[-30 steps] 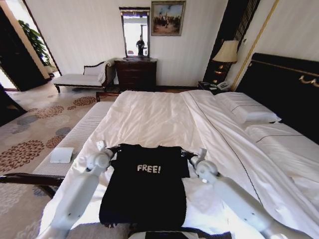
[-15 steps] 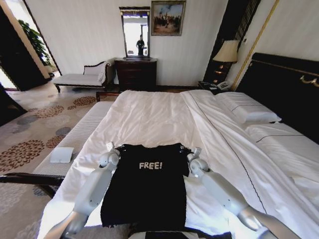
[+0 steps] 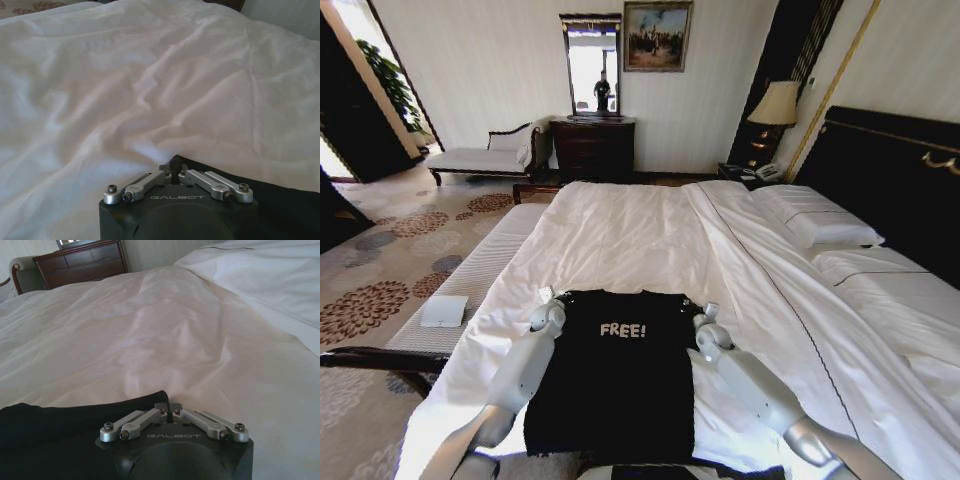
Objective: Fold the clothes on the bed.
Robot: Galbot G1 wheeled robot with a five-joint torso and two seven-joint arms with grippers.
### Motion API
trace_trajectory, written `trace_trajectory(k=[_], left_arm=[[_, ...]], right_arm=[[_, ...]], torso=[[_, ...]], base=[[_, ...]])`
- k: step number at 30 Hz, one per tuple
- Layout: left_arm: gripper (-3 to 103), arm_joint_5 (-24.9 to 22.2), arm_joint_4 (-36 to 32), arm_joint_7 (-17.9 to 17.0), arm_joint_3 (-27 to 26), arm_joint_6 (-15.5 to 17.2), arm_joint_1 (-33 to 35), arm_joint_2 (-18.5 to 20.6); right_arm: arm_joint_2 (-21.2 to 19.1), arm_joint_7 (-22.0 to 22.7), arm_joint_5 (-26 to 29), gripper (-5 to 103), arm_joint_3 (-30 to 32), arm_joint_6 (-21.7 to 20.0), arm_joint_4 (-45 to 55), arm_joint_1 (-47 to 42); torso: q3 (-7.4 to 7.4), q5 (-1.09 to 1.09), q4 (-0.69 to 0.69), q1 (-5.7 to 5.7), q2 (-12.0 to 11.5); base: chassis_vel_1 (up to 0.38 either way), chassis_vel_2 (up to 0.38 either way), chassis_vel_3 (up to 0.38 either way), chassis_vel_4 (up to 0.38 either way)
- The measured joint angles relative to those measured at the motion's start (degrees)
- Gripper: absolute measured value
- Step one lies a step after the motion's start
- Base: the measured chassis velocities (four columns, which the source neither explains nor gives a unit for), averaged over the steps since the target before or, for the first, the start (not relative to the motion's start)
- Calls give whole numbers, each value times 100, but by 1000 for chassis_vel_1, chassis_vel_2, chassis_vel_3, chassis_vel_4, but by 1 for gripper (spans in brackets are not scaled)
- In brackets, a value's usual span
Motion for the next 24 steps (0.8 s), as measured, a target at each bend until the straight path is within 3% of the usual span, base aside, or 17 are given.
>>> trace_trajectory(k=[9, 11, 14, 17, 19, 21, 23, 24], left_arm=[[-2, -10, -294, -28, 84, -84, 139, -63], [6, -76, -584, -82, 85, -75, 264, -15], [12, -141, -892, -131, 27, 1, 420, 82], [28, -204, -1455, -242, -236, 148, 791, 254], [33, -220, -1598, -273, -334, 178, 902, 300], [44, -258, -1965, -339, -623, 238, 1263, 441], [50, -371, -2294, -396, -937, 284, 1611, 578], [50, -371, -2294, -396, -937, 284, 1611, 578]], right_arm=[[200, -535, 5, 0, 26, 434, -193, 76], [254, -661, 1, 0, 45, 586, -241, 107], [213, -790, -9, 0, 121, 683, -157, 47], [0, -859, 40, 16, 390, 691, 265, -251], [-67, -807, 81, 16, 490, 660, 417, -364], [-222, -632, 314, 27, 735, 519, 753, -630], [-334, -517, 698, 37, 945, 344, 1013, -848], [-334, -517, 698, 37, 945, 344, 1013, -848]], torso=[[0, -2, -1, 0, 0], [0, -1, 0, 1, 0], [0, -2, 0, 1, 0], [0, -3, 0, 1, 0], [0, -2, -2, 0, 0], [-1, -1, -2, 0, 0], [-1, -3, -2, 0, 1], [-1, -3, -2, 0, 1]], base=[[0, 0, 0, 0], [0, 0, 0, 0], [0, 0, 0, 0], [0, 0, 0, 0], [0, 0, 0, 0], [0, 0, 0, 0], [0, 0, 0, 0], [0, 0, 0, 0]])
